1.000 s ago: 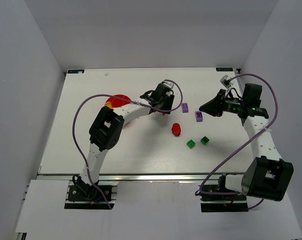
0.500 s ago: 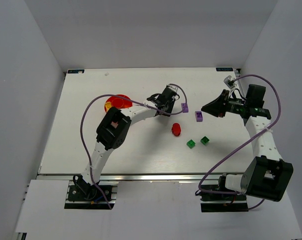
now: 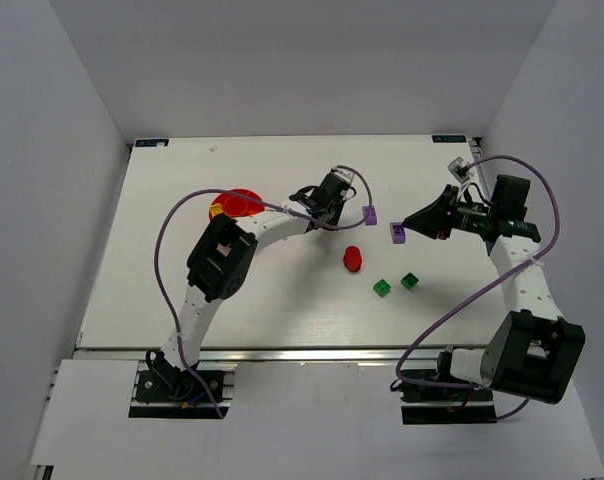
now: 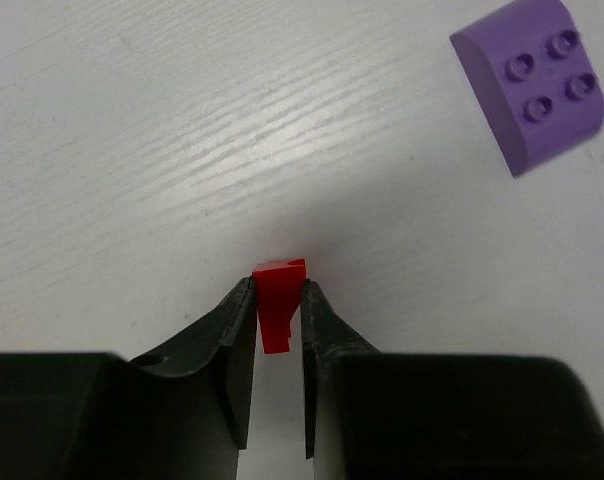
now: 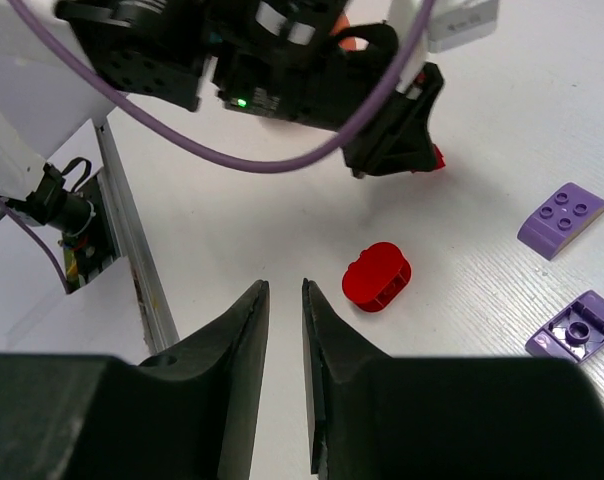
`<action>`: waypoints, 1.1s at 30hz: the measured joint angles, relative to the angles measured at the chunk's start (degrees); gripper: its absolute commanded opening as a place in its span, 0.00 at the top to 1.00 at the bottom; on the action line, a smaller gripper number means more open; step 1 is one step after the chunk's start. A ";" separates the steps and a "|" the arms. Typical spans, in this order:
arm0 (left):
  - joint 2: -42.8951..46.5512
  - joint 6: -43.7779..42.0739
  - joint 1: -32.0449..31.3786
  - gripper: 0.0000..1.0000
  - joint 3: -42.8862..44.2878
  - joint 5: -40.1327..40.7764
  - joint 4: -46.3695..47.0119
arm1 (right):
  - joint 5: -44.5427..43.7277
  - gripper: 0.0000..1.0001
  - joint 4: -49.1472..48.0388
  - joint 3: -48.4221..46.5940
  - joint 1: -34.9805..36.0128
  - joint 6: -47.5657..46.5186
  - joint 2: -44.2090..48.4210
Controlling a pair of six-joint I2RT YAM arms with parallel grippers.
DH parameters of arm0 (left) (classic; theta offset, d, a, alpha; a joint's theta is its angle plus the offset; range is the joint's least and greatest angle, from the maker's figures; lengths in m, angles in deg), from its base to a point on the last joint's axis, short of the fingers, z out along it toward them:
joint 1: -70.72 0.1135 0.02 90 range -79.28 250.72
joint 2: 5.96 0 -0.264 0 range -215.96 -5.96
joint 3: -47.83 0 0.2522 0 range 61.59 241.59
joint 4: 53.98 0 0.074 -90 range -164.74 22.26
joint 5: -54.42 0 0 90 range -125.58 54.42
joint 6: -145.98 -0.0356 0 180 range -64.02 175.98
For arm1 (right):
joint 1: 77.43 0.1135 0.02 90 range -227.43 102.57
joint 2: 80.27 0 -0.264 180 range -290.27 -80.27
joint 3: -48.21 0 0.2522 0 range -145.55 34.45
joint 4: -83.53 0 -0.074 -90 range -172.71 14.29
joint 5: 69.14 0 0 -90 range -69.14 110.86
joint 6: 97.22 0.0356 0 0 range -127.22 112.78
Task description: Sort the legos into containers by color
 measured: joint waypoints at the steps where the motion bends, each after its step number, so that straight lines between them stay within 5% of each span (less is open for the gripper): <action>1: 1.44 -0.24 0.07 0.94 -1.38 -0.74 0.20 | -0.02 0.75 -0.22 0.24 0.00 0.02 0.00; 10: 30.18 -2.89 2.43 1.00 -17.00 -4.09 3.50 | -1.14 0.76 -1.11 1.05 0.92 0.11 -0.04; 17: 48.30 -6.54 12.70 1.00 -25.59 -1.42 6.73 | -3.50 0.76 -2.01 1.09 3.54 -0.24 -1.25; 24: 44.35 -9.18 23.63 1.00 -31.41 -3.67 6.10 | -5.16 0.77 -2.03 1.11 5.57 -0.50 -3.61; 33: 33.68 -10.73 31.98 0.95 -28.57 -10.54 6.10 | -5.95 0.77 -1.97 1.11 6.40 -1.20 -4.33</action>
